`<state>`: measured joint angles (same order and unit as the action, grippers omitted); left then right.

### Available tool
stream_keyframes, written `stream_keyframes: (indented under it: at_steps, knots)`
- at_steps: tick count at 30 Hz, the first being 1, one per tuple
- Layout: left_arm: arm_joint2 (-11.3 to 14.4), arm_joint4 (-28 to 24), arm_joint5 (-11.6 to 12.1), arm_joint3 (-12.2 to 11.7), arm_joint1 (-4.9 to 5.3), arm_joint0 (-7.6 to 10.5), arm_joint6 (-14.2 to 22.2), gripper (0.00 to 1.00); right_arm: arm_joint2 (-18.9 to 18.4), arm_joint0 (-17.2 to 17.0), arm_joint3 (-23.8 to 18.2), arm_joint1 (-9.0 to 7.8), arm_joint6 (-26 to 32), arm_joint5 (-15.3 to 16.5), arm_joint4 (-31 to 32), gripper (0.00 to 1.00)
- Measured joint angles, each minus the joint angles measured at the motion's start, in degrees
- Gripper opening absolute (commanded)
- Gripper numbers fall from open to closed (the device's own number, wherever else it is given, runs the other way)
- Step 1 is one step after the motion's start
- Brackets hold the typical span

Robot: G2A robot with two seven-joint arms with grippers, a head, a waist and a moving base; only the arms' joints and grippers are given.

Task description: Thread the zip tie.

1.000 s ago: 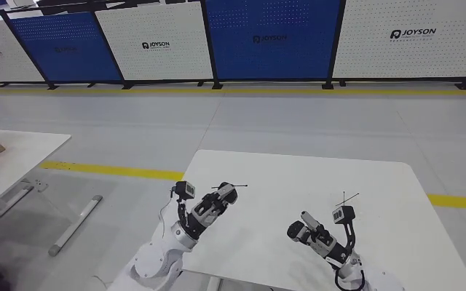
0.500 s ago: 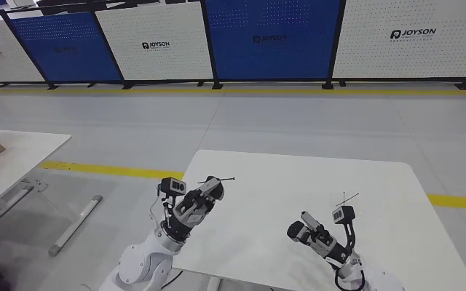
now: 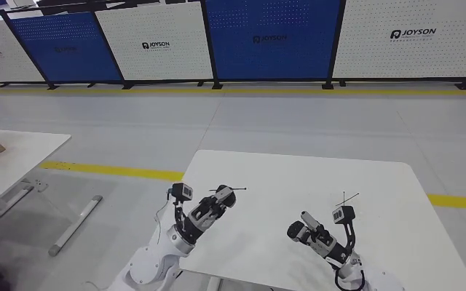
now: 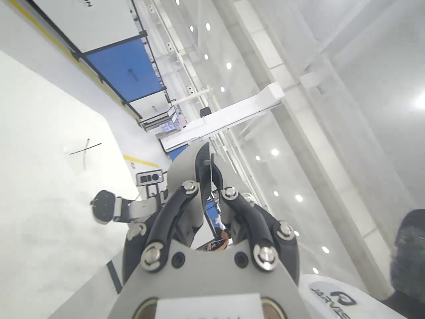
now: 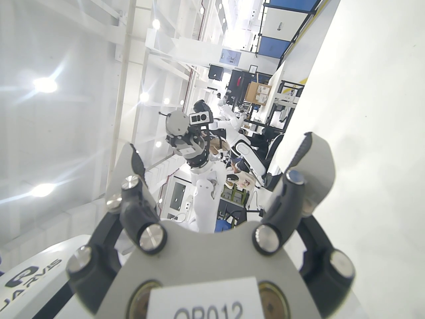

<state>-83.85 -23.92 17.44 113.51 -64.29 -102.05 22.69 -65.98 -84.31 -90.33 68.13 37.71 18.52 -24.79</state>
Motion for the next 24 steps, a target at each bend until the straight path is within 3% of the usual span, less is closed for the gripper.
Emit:
stream_keyframes:
  at_steps: [10,16,24]
  knots:
    - [4.4,5.2,-3.5,-8.5,-0.37,3.67,-1.3,0.00,0.0,0.0,0.0,0.00,0.0,0.0,0.0,1.00]
    - [6.4,9.3,-3.4,-12.5,-0.58,5.22,-3.1,0.00,0.0,0.0,0.0,0.00,0.0,0.0,0.0,1.00]
    - [8.4,10.7,-2.9,-15.2,-0.79,6.08,-3.3,0.00,0.0,0.0,0.0,0.00,0.0,0.0,0.0,1.00]
